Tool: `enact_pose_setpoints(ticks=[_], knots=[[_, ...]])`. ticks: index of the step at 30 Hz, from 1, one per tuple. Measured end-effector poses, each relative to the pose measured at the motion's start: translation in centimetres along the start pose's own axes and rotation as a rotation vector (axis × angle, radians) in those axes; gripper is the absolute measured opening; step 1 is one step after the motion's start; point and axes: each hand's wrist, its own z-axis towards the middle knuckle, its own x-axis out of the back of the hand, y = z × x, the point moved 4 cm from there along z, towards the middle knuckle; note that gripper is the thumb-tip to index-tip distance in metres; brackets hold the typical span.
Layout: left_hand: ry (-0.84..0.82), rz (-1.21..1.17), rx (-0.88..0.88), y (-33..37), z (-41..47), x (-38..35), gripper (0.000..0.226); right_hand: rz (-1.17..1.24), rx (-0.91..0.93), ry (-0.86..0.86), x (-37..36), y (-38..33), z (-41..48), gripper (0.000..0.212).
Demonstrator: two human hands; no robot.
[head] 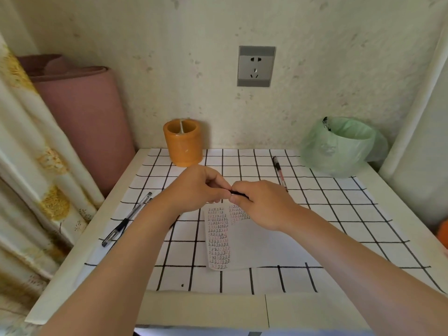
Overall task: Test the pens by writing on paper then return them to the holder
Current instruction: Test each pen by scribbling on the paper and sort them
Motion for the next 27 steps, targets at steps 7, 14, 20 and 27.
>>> enact_pose_setpoints(ticks=[7, 14, 20, 27], knots=[[0.038, 0.033, 0.012, -0.2, -0.5, -0.4, 0.011, 0.095, 0.053, -0.096, -0.4, -0.3, -0.4, 0.021], [0.021, 0.022, -0.032, 0.3, -0.7, -1.3, 0.012, -0.077, 0.078, 0.008, 0.2, 0.0, -1.1, 0.017], [0.07, 0.099, -0.058, -0.2, -0.5, -0.3, 0.013, 0.069, -0.007, -0.067, 0.2, 0.5, -0.4, 0.026], [-0.092, 0.57, 0.123, -2.8, -0.6, -1.1, 0.016, 0.71, -0.277, 0.098, 0.6, 2.7, -0.5, 0.031]])
